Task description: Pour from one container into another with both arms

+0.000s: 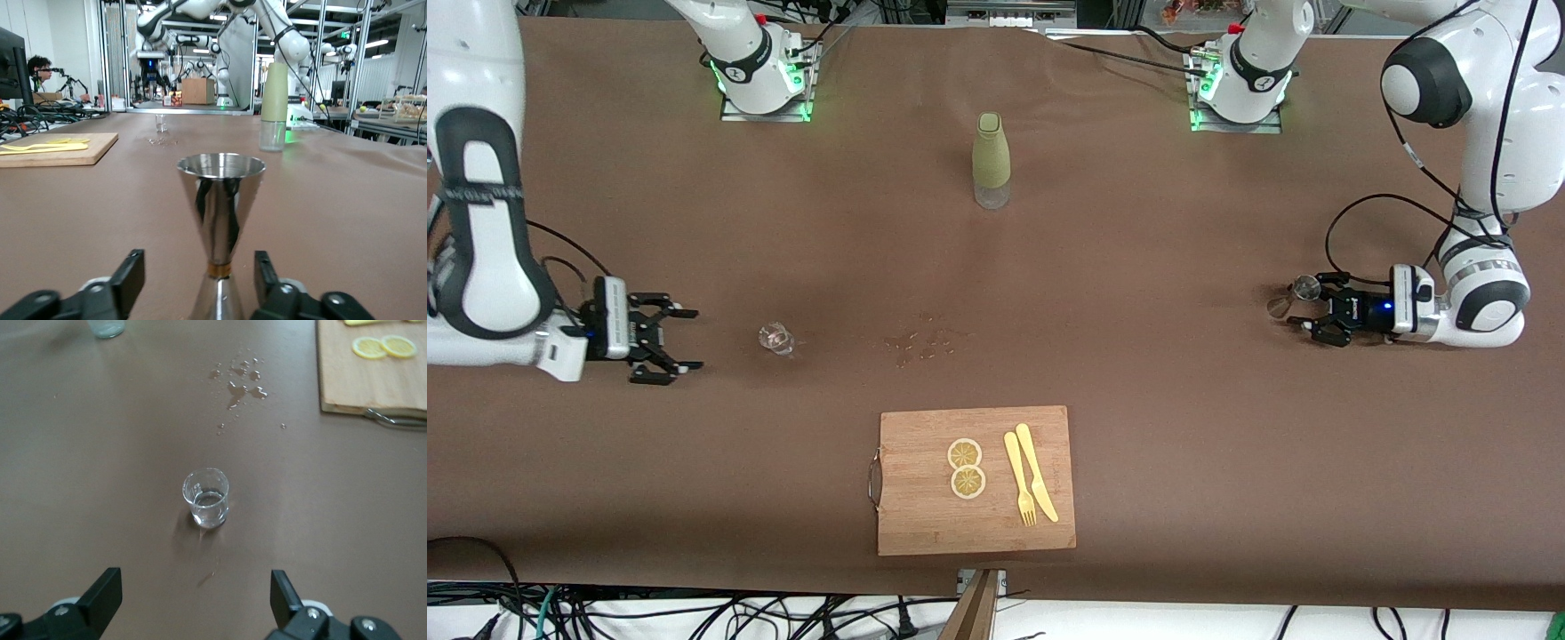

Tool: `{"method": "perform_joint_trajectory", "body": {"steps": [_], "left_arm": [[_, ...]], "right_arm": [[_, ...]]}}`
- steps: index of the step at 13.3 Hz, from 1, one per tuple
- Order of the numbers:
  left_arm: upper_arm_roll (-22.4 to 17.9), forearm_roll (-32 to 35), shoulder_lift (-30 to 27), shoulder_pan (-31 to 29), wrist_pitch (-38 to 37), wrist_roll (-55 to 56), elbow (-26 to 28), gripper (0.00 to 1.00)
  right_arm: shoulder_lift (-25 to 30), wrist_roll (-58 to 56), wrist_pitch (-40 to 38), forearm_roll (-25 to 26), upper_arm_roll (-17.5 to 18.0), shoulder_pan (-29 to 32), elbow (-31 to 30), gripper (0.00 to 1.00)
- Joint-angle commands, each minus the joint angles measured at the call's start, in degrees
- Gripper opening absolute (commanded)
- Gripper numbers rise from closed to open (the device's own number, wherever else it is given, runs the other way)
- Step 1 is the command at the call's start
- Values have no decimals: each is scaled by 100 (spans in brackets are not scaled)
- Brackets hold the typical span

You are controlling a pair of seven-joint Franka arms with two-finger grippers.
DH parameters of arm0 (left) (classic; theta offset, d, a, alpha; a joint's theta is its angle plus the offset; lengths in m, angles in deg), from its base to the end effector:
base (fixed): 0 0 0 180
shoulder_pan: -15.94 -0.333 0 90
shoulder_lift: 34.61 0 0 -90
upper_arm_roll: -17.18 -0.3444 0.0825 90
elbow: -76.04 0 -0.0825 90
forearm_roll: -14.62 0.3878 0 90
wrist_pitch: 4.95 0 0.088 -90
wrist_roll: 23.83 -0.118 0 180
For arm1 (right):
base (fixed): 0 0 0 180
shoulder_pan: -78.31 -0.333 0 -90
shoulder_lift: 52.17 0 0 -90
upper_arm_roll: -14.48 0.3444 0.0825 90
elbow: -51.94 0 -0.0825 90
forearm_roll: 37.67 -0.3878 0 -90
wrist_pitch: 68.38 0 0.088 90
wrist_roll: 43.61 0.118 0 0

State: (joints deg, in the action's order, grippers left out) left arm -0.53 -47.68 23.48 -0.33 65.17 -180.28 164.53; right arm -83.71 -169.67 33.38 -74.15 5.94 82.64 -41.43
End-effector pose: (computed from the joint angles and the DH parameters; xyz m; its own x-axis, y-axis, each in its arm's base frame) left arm 0.5603 0.2021 0.0835 0.0013 -0.1873 0.9823 -0.9897 0.1406 0.0281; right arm 0.6590 -0.0787 0.3005 -0.0957 0.8049 0.5856 0.9810 0.1761 -0.0817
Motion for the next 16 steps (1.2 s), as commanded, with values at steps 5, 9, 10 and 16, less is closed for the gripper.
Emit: {"method": "perform_joint_trajectory", "body": {"steps": [5,9,10,16], "left_arm": [[-119,1578,-147,133,108,2832,-1473,100],[-92,2222,-709,492,72,5785,-1712,100],[-83,2327,-876,615,72,6462,-1712,100],[188,3249,-2001,1310,107,10014,-1703,100]], "right_arm": [[2175,4828,634,2061,98,-748,-1005,98],[2863,7424,398,3118,538,-890,-1139,98],[2951,7960,214,3242,547,-977,-1121,98],[3356,10249,-1156,3446,538,-1216,-797,99]]}}
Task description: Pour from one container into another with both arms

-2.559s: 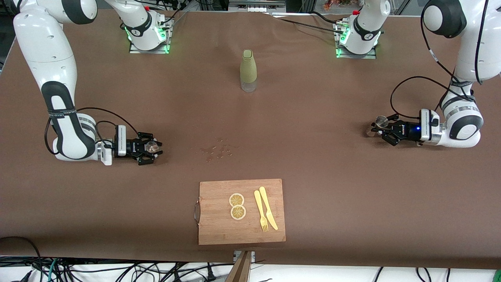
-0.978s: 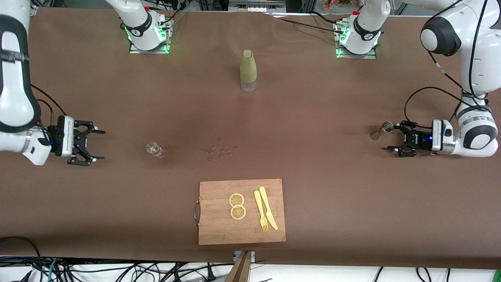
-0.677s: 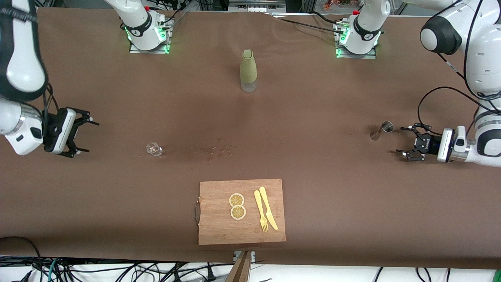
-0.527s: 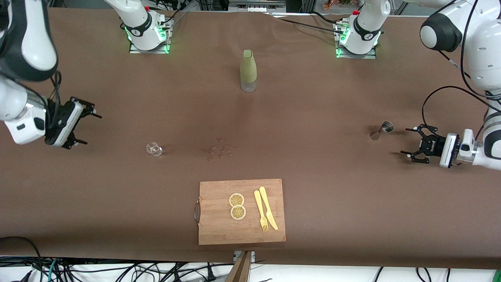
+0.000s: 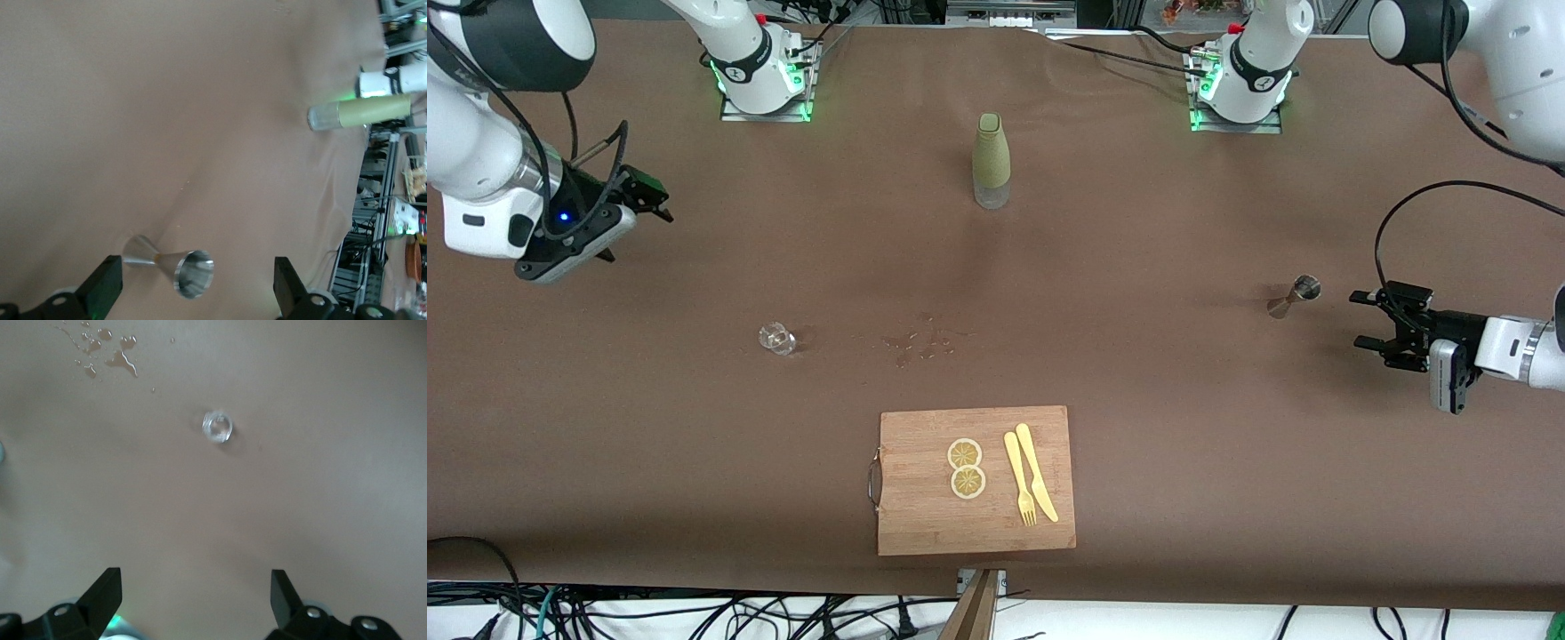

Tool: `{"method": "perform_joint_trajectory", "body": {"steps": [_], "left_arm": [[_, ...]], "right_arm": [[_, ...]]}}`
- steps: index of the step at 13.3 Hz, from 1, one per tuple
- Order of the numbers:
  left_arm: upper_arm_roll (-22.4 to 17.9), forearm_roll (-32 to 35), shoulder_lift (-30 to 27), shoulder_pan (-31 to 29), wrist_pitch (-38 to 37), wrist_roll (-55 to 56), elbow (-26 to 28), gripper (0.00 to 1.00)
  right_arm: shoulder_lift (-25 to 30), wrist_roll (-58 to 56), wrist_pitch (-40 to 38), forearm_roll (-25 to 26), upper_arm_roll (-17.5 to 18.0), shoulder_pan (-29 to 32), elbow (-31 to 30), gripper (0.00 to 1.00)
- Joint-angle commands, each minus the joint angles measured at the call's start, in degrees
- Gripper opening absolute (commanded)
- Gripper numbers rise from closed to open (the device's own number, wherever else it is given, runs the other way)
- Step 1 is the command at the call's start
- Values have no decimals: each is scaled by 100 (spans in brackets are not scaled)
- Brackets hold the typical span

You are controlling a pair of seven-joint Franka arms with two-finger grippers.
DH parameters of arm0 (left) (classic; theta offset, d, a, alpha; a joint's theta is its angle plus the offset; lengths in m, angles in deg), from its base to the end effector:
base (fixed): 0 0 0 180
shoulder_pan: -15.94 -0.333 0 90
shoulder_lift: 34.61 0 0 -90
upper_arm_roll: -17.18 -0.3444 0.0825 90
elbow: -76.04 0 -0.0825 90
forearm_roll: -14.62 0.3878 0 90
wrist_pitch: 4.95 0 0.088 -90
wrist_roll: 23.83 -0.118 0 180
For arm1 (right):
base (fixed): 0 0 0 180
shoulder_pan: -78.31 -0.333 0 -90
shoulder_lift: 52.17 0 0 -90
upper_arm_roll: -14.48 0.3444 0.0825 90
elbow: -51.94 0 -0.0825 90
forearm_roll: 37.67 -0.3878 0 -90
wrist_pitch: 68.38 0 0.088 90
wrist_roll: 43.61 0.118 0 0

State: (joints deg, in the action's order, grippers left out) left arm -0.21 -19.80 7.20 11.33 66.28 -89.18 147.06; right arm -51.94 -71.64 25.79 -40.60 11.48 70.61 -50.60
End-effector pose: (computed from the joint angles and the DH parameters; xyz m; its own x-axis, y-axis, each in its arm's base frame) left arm 0.6698 0.1290 0.3358 0.7512 -0.6572 0.0611 -0.4965 -0.5017 0.7084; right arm 0.5457 0.0505 0.5465 0.8378 0.5365 -0.1015 0.5264 -0.8430 -0.1109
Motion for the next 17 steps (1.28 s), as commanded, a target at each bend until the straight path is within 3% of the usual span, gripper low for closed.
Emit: {"method": "perform_joint_trajectory", "body": {"steps": [1,5,11,12,15,17], "left_arm": [[297,750,-505,249,57,1414,44,100],[720,1885,-1077,460,840,1780,123,100],[711,1904,-1797,672,1884,1911,79,100],[711,1904,-1911,672,1912,2198,79,100],[720,1931,-2271,750,1878,4751,140,100],[720,1931,-2500,908,1615,5494,263,100]], "right_arm": [[180,466,-573,74,-59,-12,225,99],[-84,457,-891,284,-51,23,849,99],[-154,387,-821,460,-95,102,823,99],[-163,396,-760,451,-147,111,832,99],[-181,684,-444,434,-209,102,832,99],[-172,957,-425,469,-200,85,832,99]]}}
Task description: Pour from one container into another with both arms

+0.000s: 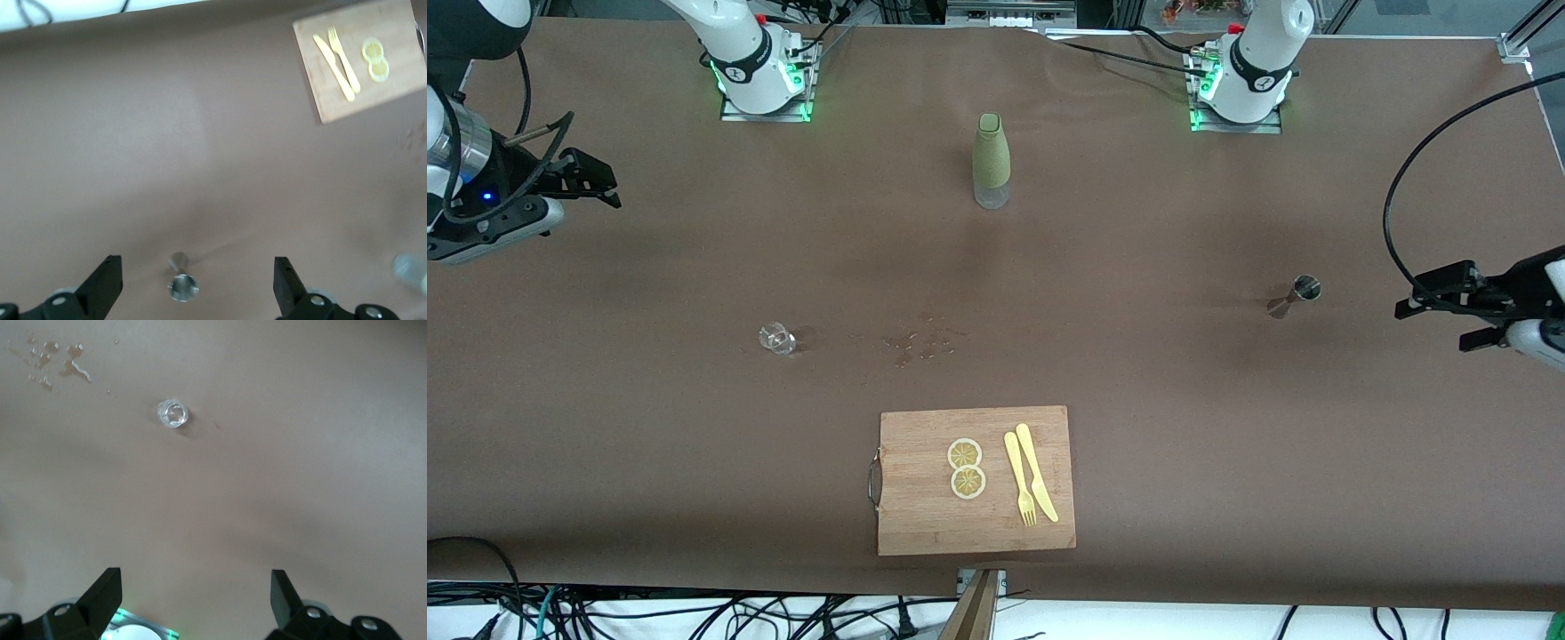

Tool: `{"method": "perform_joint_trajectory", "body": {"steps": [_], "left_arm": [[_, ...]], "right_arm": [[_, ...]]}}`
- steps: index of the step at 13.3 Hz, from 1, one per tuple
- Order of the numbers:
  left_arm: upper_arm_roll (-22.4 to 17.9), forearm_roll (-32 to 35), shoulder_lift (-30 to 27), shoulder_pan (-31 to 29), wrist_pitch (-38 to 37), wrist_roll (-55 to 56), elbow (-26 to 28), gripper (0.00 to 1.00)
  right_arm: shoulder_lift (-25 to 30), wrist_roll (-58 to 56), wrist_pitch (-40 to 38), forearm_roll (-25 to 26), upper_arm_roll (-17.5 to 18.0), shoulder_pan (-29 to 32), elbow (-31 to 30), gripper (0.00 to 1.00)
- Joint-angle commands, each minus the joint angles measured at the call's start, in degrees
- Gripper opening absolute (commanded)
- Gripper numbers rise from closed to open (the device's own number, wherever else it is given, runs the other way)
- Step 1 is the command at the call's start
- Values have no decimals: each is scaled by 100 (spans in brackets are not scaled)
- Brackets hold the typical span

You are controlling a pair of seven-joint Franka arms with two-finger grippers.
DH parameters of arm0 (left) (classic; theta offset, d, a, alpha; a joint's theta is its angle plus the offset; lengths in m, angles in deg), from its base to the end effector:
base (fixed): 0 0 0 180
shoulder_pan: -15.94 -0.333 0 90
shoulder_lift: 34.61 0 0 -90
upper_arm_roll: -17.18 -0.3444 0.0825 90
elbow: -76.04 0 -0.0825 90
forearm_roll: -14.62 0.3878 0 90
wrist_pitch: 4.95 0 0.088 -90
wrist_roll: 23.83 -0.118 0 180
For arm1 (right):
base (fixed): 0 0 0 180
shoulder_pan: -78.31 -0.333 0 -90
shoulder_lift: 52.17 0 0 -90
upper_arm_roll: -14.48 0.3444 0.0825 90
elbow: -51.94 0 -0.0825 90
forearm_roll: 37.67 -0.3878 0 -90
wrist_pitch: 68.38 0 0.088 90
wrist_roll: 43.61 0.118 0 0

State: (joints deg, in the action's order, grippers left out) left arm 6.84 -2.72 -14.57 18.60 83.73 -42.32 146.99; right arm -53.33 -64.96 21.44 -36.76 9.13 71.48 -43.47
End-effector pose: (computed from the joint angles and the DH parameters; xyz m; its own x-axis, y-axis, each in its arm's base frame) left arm 0.6679 0.0308 0.5889 0.9802 -0.1934 0.0431 -0.1981 -0.9510 0.2373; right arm 0.5575 0.0130 0.5858 0.9146 0.3875 -0.1158 0.3872 -0.9216 -0.0263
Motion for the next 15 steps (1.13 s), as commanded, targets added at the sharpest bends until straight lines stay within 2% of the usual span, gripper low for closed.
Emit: {"method": "perform_joint_trajectory", "body": {"steps": [1,4,6,9,12,15], "left_arm": [[15,232,-385,235,-297,1055,279,100],[84,1107,-763,690,-579,1461,270,100],[434,1636,-983,771,-921,1618,270,100],[568,1629,-1203,771,-1335,2619,279,100],[647,1577,-1413,763,-1406,2701,541,100],[639,1217,-1388,579,-1187,2648,587,100]], "right_arm": [[-24,498,18,85,43,-20,119,99],[2,1780,-8,58,139,-72,128,99],[-15,1784,-25,50,201,-64,119,99],[-33,1722,1,6,201,-64,119,99],[-33,1679,1,-3,201,-64,119,99],[-42,1476,1,-3,192,-55,119,99]]}}
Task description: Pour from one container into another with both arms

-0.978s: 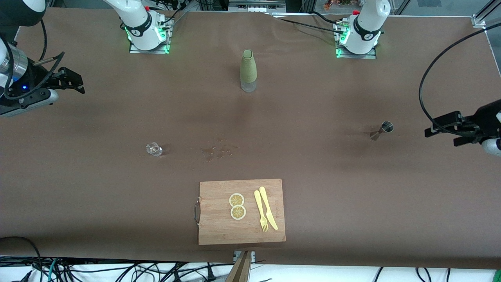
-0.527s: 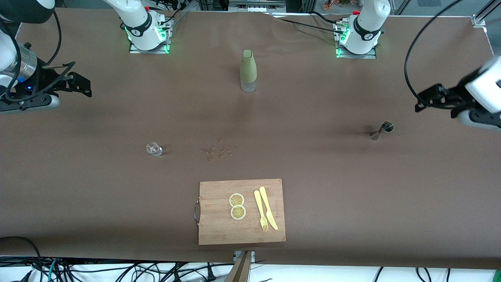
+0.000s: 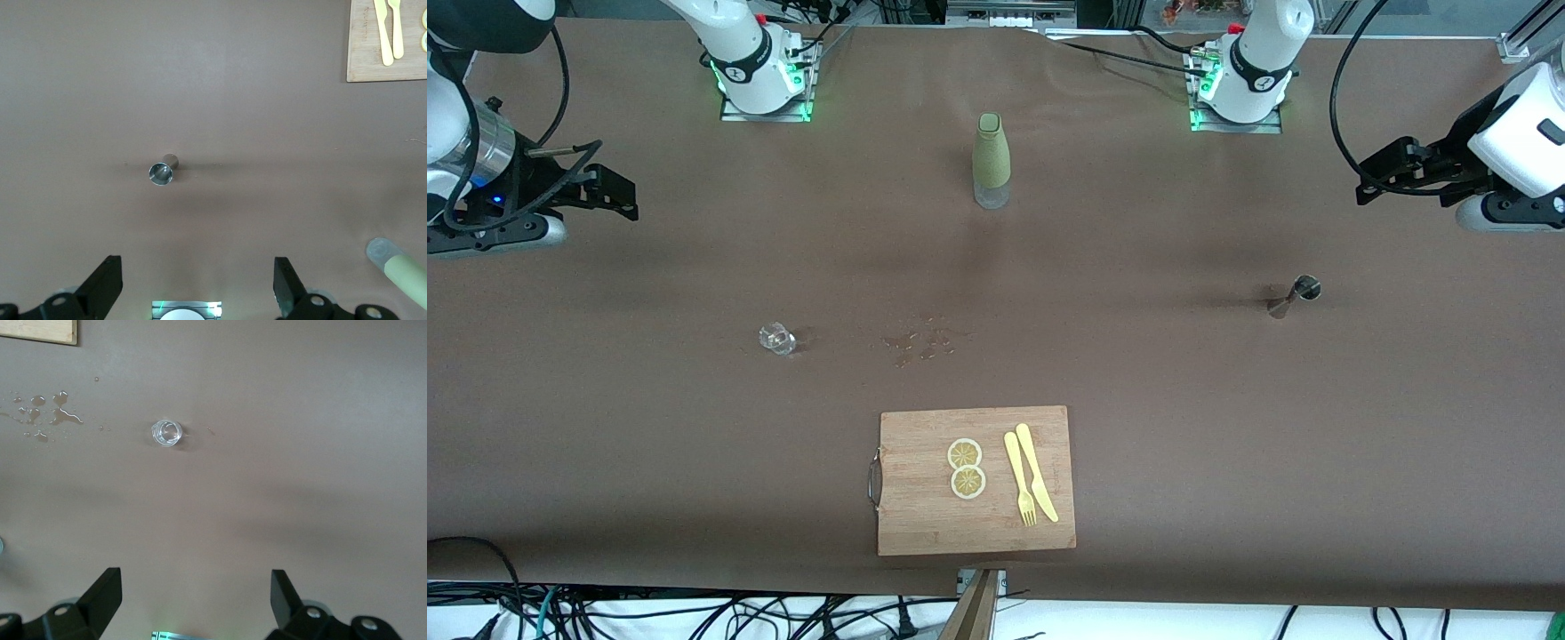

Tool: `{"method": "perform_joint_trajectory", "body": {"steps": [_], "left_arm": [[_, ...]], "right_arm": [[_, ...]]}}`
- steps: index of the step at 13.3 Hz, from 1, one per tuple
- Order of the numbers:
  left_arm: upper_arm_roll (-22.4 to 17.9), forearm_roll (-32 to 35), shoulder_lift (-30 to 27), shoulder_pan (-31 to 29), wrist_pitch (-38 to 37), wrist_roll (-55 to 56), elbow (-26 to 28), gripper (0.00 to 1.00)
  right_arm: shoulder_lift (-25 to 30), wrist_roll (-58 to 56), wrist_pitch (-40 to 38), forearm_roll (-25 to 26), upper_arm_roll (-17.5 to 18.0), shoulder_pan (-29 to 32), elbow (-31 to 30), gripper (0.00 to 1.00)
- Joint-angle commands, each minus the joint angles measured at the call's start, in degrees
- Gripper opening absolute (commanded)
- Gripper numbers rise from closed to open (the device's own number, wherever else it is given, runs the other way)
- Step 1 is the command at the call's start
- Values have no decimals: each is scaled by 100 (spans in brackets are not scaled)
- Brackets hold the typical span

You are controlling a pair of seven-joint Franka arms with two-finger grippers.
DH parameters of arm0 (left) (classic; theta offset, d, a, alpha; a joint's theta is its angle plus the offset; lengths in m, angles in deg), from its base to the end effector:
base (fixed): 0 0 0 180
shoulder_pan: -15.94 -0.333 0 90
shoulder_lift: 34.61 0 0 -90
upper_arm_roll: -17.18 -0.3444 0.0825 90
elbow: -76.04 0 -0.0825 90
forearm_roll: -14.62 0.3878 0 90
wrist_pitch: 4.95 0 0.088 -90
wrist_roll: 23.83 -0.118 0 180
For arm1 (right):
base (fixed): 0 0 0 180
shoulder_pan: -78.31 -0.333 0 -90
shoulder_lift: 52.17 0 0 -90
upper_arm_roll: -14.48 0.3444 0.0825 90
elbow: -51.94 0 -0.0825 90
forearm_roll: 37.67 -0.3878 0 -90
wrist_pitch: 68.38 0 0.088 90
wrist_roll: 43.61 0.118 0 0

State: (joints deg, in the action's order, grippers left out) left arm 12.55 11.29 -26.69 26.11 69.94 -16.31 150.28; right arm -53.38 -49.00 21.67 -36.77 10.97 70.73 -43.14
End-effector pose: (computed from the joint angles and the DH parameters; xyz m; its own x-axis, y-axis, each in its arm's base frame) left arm 0.5704 -0.0675 0.6696 0.9912 0.0208 -0.1308 0.0248 -0.9993 0.0296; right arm 0.5576 0.0382 0.5883 0.9804 0.1638 -0.1098 0.1655 -0.9862 0.0066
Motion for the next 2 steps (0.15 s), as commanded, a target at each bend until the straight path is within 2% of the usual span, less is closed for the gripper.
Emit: {"method": "perform_joint_trajectory", "body": {"steps": [1,2], "left_arm": [[59,-194,-185,-200,202,56,293,100],[59,-133,-194,-209,210,48,319,100]], "right_arm": [[-37,-120,-23,-2,8,20,87,99],[-37,-120,-23,-2,8,20,87,99]]}}
